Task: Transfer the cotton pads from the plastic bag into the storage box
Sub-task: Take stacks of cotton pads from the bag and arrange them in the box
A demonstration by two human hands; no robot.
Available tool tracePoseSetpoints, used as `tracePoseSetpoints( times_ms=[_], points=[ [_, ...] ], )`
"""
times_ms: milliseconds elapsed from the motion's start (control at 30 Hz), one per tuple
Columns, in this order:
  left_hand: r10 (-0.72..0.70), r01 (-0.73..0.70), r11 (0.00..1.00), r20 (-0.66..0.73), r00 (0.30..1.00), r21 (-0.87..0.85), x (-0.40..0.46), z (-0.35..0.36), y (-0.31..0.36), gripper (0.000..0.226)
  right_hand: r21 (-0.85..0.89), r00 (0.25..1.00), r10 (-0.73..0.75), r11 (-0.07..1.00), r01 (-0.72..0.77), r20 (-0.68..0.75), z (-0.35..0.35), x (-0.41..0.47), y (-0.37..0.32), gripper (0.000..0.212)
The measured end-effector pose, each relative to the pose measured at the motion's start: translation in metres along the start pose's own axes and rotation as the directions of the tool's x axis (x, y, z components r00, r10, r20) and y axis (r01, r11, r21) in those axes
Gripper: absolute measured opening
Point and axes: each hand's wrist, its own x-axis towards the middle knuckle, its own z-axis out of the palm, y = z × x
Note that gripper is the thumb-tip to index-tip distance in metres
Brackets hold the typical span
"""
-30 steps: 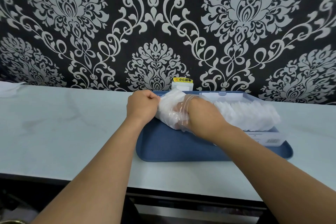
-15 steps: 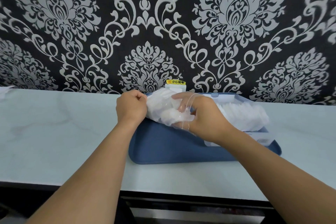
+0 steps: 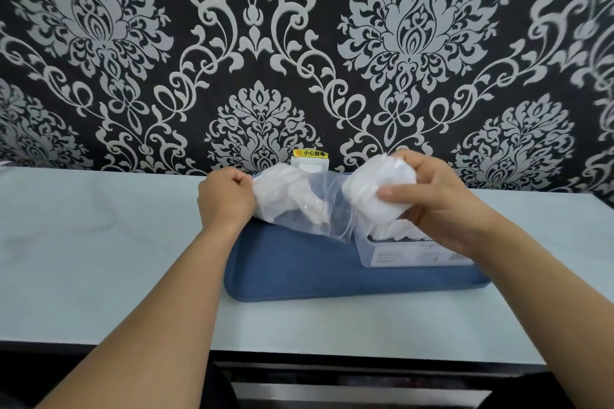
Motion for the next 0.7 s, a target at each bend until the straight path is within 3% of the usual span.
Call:
tracePoseSetpoints(
  times_ms=[100, 167, 233, 267, 300, 367, 400, 467, 533, 700],
  points=[
    [0.048, -0.049, 0.998, 0.020, 0.999, 0.049, -0.004, 0.000, 0.003, 0.017, 0.209, 0.998, 0.063, 0.976, -0.056, -0.027, -0.006, -0.007, -0.003, 0.041],
    [0.147, -0.147, 0.989, -0.068, 0.987, 0.004, -0.011, -0.005, 0.018, 0.015, 0.247, 0.995, 0.069, 0.968, -0.050, -0.070, -0.004, -0.005, -0.003, 0.048],
    [0.253, -0.287, 0.942, -0.195, 0.948, -0.173, -0.029, -0.015, 0.050, 0.025, 0.248, 0.996, 0.052, 0.968, -0.032, -0.074, -0.002, -0.004, -0.002, 0.055],
    [0.260, -0.308, 0.897, -0.187, 0.947, -0.317, -0.044, -0.021, 0.070, 0.027, 0.246, 0.998, 0.037, 0.969, -0.023, -0.053, -0.001, -0.005, -0.002, 0.056],
    [0.250, -0.265, 0.845, -0.096, 0.964, -0.465, -0.060, -0.026, 0.091, 0.027, 0.241, 1.000, 0.018, 0.970, -0.011, -0.025, 0.000, -0.006, -0.003, 0.057],
    [0.223, -0.026, 0.801, 0.258, 0.940, -0.598, -0.091, -0.031, 0.121, 0.034, 0.221, 1.000, -0.022, 0.975, 0.018, 0.018, 0.002, -0.009, -0.006, 0.062],
    [0.195, 0.125, 0.791, 0.440, 0.877, -0.599, -0.102, -0.029, 0.128, 0.041, 0.205, 0.999, -0.044, 0.978, 0.037, 0.028, 0.003, -0.011, -0.008, 0.065],
    [0.186, 0.391, 0.723, 0.705, 0.684, -0.569, -0.114, -0.027, 0.132, 0.057, 0.177, 0.996, -0.090, 0.981, 0.084, 0.027, 0.006, -0.013, -0.010, 0.072],
    [0.247, 0.500, 0.681, 0.811, 0.530, -0.534, -0.117, -0.023, 0.129, 0.064, 0.074, 0.991, -0.134, 0.988, 0.134, -0.004, 0.008, -0.015, -0.010, 0.074],
    [0.275, 0.687, 0.553, 0.881, 0.384, -0.472, -0.112, -0.016, 0.120, 0.048, -0.075, 0.984, -0.174, 0.983, 0.171, -0.044, 0.004, -0.014, -0.012, 0.068]
  ],
)
